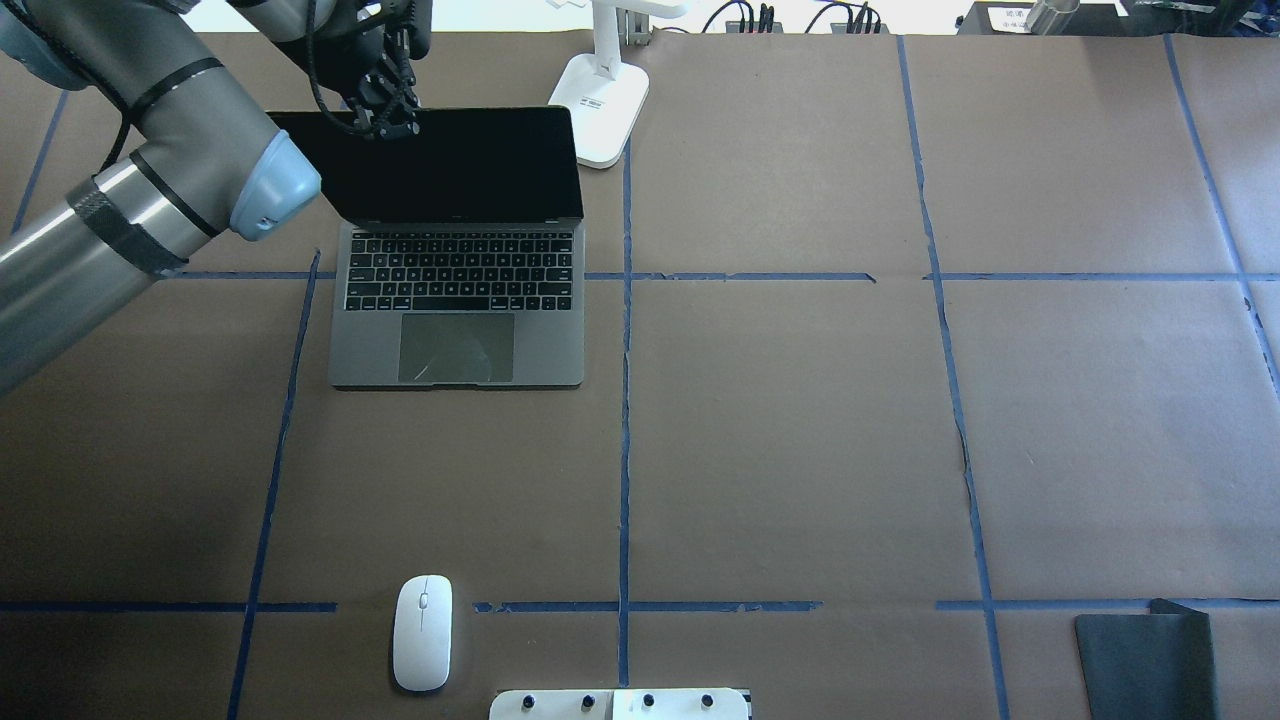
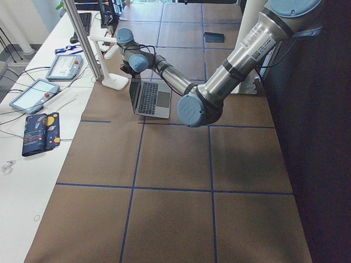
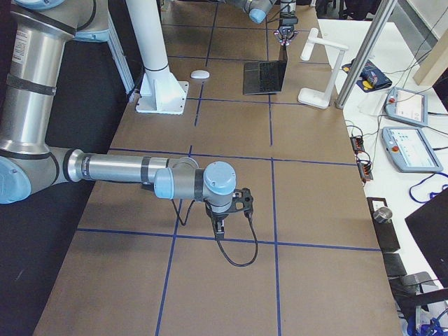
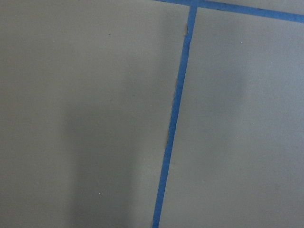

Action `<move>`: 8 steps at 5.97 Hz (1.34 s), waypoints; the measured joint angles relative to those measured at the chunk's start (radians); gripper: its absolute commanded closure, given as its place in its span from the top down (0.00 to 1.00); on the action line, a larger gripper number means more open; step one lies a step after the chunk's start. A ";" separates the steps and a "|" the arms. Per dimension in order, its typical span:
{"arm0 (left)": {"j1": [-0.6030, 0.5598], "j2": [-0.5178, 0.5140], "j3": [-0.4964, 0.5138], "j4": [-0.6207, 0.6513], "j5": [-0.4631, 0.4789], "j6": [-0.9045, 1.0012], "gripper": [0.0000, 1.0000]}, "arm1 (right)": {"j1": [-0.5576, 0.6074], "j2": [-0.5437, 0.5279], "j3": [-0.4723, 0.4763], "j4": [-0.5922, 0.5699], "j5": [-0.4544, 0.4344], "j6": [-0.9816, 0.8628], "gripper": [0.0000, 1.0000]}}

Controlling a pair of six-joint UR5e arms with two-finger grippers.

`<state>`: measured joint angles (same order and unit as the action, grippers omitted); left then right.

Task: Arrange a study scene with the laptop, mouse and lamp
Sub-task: 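Lift the lid with the left gripper, opening the laptop and pushing it farther away, then release the laptop lid and withdraw the left gripper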

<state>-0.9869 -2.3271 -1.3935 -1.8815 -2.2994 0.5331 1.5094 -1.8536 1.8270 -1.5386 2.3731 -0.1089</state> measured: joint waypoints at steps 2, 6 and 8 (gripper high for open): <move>0.010 -0.017 0.006 -0.039 0.020 -0.027 0.58 | 0.000 -0.002 0.000 0.000 0.001 0.000 1.00; -0.036 0.036 -0.062 -0.043 0.005 -0.023 0.65 | 0.000 -0.003 -0.001 0.000 0.001 0.000 1.00; -0.079 0.220 -0.219 -0.033 -0.031 -0.030 0.84 | 0.000 -0.003 -0.001 0.000 0.000 0.000 1.00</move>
<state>-1.0655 -2.1069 -1.6124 -1.9143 -2.3304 0.5026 1.5095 -1.8561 1.8257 -1.5386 2.3732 -0.1084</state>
